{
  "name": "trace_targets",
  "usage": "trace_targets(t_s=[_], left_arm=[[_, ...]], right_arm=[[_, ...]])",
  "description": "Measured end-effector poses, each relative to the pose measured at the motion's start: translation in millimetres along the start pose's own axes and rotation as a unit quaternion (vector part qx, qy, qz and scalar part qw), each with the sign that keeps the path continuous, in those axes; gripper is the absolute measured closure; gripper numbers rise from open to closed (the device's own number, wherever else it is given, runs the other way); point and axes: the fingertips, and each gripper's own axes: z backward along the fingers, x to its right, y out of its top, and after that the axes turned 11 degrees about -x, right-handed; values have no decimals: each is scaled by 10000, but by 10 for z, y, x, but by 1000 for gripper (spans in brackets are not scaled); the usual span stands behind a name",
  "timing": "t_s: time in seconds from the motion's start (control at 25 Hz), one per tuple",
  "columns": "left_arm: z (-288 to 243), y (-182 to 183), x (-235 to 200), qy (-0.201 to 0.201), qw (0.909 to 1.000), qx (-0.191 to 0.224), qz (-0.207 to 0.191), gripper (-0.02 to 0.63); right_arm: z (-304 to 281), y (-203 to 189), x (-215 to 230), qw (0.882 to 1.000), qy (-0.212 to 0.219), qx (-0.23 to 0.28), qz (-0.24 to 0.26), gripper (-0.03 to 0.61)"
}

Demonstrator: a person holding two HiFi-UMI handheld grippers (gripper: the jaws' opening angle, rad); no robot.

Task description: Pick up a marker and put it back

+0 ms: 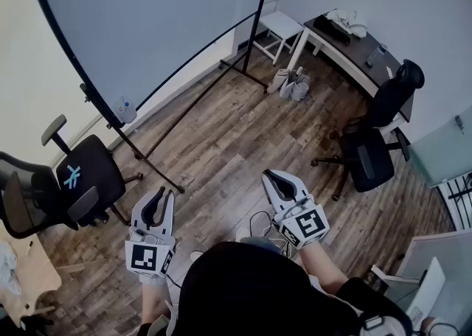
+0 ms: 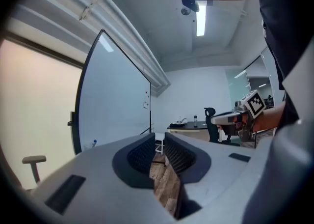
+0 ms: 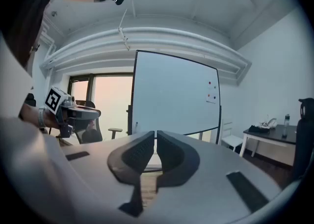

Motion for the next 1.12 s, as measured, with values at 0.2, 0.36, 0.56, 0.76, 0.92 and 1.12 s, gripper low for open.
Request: trace_targets(t_s=[0.2,0.36,0.56,0.76,0.92,1.12], left_arm=[[-398,276,309,30,9999,64,137,549],[-676,353,553,-63,9999,16,116,549],[-1034,418,900,-248,9996,-109,-38,549],[-1428,462,1261,-412,9986,-197,-261,568],[-1706,451,1378,-526,9978,-323,-245,574],[-2085,401,1324,-557,9975,-366,-224,574]], right_arm=[[223,47,518,9999,-32,135,35,552],[340,-44,854,9997,-49,175,-166,552],[543,-116,1212,9976,97,457,-509,551],[706,-283,1620,9972,40,534,-529,549],[733,-382,1880,9962,-109,513,-695,549],[515,-432,2140,9967,-128,431,-674,549]])
